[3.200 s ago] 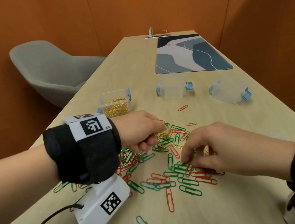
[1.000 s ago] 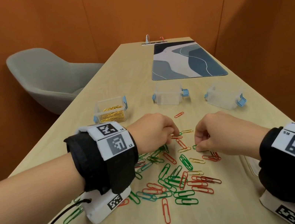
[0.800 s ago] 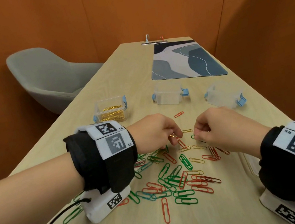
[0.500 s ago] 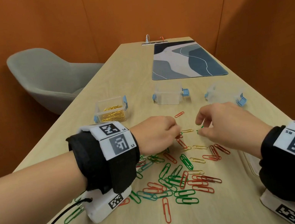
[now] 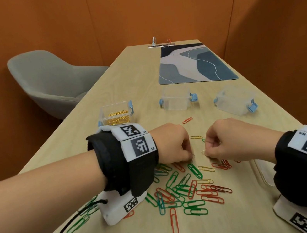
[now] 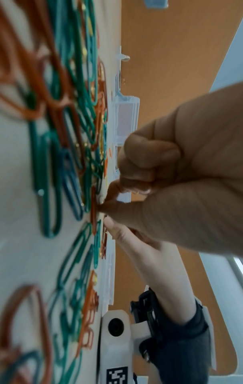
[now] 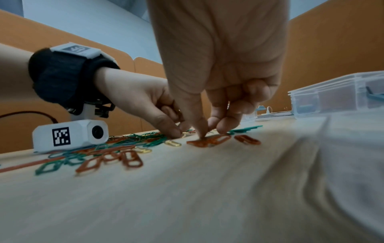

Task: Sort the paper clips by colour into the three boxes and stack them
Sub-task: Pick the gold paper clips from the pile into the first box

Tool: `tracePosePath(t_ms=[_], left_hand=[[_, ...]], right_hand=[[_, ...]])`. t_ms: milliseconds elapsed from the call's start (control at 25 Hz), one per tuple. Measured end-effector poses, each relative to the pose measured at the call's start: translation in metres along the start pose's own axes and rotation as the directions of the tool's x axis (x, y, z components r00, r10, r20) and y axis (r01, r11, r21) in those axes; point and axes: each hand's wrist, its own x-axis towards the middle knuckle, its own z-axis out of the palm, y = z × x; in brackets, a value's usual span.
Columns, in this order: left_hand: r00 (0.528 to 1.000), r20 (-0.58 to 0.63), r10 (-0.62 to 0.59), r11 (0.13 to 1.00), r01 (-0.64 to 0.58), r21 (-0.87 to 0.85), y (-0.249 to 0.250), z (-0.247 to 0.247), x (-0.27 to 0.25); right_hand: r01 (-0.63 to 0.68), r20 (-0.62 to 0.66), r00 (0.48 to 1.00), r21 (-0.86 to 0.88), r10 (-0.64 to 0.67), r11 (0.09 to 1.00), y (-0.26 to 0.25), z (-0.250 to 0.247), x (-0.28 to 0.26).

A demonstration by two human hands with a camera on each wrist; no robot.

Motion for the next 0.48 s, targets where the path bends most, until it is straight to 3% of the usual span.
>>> tracePosePath(t_ms=[80,200,360,440,480], left_hand=[[0.999,0.036,-0.02,0.999,0.018,0.045,-0.001,0.002,-0.004],[0.997,-0.036,-0.071,0.997,0.07,-0.028,-0.001,-0.001,-0.009],[0.985,-0.134,-0.113,0.985,0.093,-0.148,-0.003,-0.01,-0.009],[0.985,-0.06,-0.164,0.934,0.136,-0.331,-0.006,-0.009,-0.009],[0.982,0.007,-0.188,0.864,0.169,-0.475,-0.006,-0.007,-0.01]], right_hand=[[0.028,-0.051,0.998,0.001,-0.028,1.0,0.002,-0.002,0.003],[0.065,-0.189,0.98,0.043,-0.056,0.997,-0.001,-0.008,0.008],[0.103,-0.186,0.976,-0.047,-0.11,0.994,-0.007,0.0,0.017],[0.07,-0.153,0.985,-0.061,-0.079,0.996,-0.007,0.004,0.021],[0.048,-0.139,0.989,-0.066,-0.056,0.997,-0.006,0.004,0.022]])
